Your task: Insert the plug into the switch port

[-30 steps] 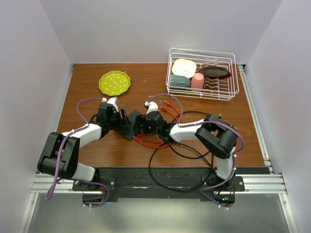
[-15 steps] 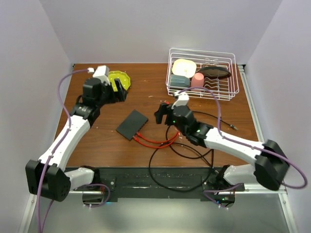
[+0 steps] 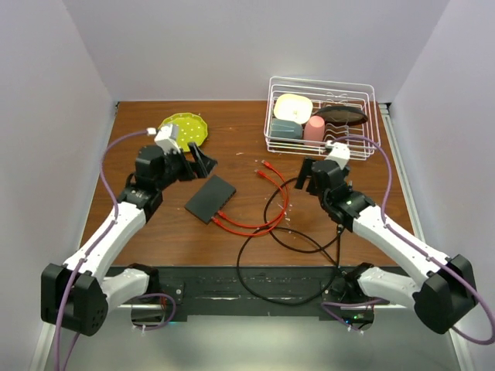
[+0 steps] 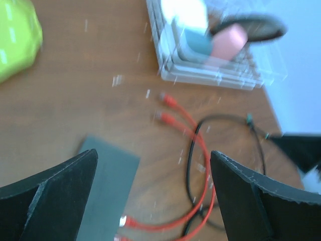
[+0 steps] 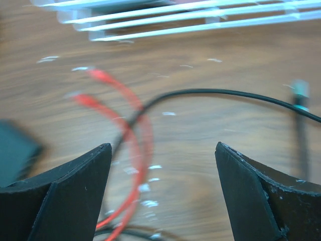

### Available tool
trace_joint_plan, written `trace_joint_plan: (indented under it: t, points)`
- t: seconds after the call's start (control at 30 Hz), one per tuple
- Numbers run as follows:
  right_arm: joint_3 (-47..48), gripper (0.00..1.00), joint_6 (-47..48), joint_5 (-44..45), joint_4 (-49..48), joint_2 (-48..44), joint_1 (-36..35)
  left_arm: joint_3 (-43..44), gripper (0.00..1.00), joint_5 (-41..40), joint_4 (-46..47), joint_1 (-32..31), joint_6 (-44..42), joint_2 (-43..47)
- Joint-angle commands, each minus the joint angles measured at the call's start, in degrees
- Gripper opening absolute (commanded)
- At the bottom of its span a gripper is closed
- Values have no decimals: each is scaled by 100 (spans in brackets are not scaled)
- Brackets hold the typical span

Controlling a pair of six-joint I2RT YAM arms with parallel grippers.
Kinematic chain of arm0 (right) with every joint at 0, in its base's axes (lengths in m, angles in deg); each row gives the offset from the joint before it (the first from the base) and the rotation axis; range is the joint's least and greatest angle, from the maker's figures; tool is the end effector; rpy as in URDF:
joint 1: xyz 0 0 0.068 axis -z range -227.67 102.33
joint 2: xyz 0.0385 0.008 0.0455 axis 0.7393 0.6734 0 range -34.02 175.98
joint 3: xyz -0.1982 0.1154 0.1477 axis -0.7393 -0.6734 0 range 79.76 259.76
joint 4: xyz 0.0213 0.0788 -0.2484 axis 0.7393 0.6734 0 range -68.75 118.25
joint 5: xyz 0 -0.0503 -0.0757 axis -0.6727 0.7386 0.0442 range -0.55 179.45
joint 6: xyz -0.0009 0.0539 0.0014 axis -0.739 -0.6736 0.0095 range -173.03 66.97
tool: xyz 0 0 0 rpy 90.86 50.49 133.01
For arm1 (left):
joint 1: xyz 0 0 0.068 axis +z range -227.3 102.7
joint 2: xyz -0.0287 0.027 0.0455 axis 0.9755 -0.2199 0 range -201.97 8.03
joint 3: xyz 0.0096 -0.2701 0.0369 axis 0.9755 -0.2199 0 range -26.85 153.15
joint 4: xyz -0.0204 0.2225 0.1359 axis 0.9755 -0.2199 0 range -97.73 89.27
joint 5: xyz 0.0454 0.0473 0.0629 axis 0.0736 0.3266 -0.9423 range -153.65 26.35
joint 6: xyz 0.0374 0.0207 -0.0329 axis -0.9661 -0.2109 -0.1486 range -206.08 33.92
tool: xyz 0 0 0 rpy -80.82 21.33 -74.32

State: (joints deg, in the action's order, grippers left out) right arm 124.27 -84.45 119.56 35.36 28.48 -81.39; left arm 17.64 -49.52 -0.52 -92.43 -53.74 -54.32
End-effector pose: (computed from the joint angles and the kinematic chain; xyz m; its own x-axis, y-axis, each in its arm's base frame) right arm 0.2083 0.1175 0.2734 -0.4433 0.2464 -0.8618 0.1223 0.9691 0.2142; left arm 0.2416 -0.0743 0.2964 -0.5027 -0.4014 -0.7656 0.2472 0.7819 -0.5723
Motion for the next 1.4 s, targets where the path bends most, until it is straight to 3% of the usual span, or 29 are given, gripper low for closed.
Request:
trace_joint_plan:
  t: [0.0,0.03,0.2,0.47,0.9,1.13,1.17,1.2,1.37]
  points:
    - [-258,86,-84,-197,304,60,1119,120,100,116,192,-59,-95,-136]
    - [-354,86,-66,-398,260,69,1496,304,100,134,77,-77,-174,-277]
    - [-505,84,-57,-444,145,411,2061,376,100,248,14,-86,-316,-497]
    - [-382,80,224,-1507,-14,1167,3265,402,100,608,102,-130,-255,-805]
    - [-4,76,505,-1956,57,2072,3600,604,100,652,-12,-139,-421,-902]
    - [58,69,549,-2070,74,2240,3609,570,100,617,-135,-130,-421,-884]
    - [66,65,549,-2088,66,2258,3609,578,100,635,-118,-139,-404,-884]
    - [93,44,567,-2131,74,2284,3617,622,100,661,-117,-139,-412,-893]
    - [137,40,654,-2334,57,2442,3617,578,100,617,-187,-139,-439,-832]
